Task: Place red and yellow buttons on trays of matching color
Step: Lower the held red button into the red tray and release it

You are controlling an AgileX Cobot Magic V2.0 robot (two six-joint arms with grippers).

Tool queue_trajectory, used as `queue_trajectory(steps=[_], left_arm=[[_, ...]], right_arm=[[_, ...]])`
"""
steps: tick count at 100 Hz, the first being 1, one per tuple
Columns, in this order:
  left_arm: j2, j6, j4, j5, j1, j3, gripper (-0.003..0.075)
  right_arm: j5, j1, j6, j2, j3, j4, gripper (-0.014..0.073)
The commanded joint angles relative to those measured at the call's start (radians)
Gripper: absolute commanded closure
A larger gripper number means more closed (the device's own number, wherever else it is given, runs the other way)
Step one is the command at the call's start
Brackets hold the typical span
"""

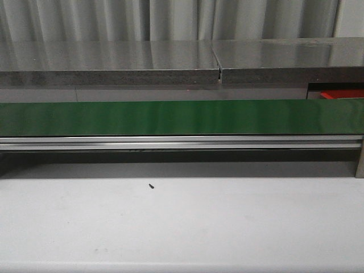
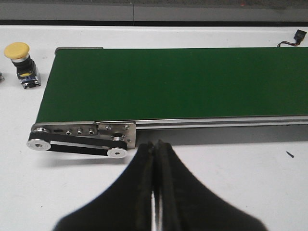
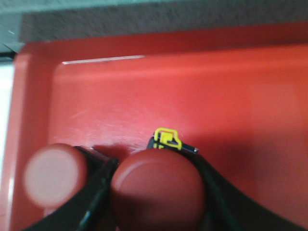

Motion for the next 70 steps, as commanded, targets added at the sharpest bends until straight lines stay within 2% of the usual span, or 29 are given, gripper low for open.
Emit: queue_trajectory(steps=[1,29,41,57,70], left_arm=[[-0.004,-0.004,-0.015,-0.067,0.001,-0.026,0.0739],[-0.004,-0.004,-0.015,-0.060,0.001,-0.026,0.0739],[-0.004,-0.004,-0.015,-0.059,0.001,-0.026,0.0739],[-0.004,-0.004,-0.015,-0.059,0.001,-0.026,0.0739],[-0.004,-0.004,-0.015,-0.059,0.001,-0.026,0.0739]], right_arm=[[-0.061,-0.008,0.000,-0.043,-0.041,0.033,0.0452],[-0.087,-0.008,0.000,-0.020,-0.041,0.034,0.0429],[-0.080,-0.008,0.000,-0.009,-0.041,0.034,0.0326],[-0.044,-0.008,0.000,0.011,-0.040,0.034,0.0118],[-0.048,-0.008,0.000,0.014,-0.040,0.034,0.0082]])
